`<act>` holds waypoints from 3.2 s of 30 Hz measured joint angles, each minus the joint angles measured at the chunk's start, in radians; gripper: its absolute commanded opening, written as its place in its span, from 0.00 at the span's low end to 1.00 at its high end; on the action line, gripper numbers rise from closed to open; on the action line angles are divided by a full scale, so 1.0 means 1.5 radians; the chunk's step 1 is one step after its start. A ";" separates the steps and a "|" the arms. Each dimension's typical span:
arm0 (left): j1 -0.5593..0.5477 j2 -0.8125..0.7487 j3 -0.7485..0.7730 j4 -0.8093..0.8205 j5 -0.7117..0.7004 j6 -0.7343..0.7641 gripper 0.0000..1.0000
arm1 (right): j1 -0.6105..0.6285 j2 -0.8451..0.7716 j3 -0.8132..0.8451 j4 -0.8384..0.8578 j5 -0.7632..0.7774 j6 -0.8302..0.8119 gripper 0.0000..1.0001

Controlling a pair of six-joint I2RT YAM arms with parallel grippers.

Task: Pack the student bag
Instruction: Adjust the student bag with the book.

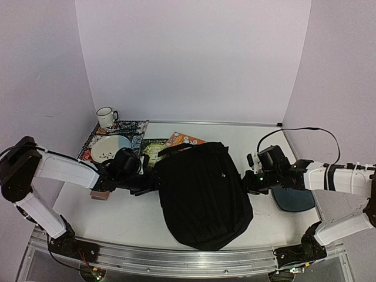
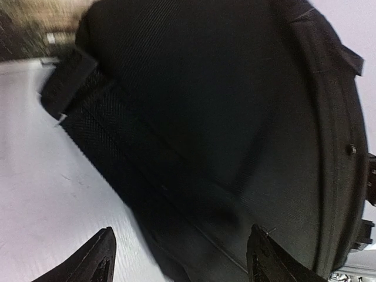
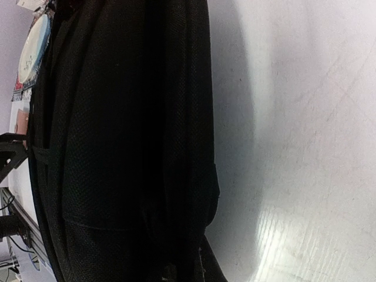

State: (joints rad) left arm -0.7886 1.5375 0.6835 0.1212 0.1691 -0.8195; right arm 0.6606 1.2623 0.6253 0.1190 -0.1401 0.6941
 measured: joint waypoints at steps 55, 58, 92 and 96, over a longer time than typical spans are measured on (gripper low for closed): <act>-0.054 -0.116 -0.011 -0.238 -0.061 0.010 0.79 | -0.096 0.215 0.316 -0.221 0.046 -0.211 0.96; -0.055 -0.119 -0.016 -0.234 -0.061 -0.003 0.78 | -0.129 0.267 0.325 -0.191 0.026 -0.235 0.94; 0.009 0.076 0.382 -0.363 -0.194 0.266 0.00 | -0.104 -0.006 0.025 -0.032 -0.104 -0.086 0.09; 0.024 0.151 0.468 -0.360 -0.236 0.332 0.00 | -0.048 -0.014 -0.004 -0.015 -0.096 -0.030 0.20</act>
State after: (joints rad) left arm -0.7529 1.7644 1.3849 -0.4193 -0.1843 -0.3216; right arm 0.5890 1.2410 0.6195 0.0961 -0.2838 0.6498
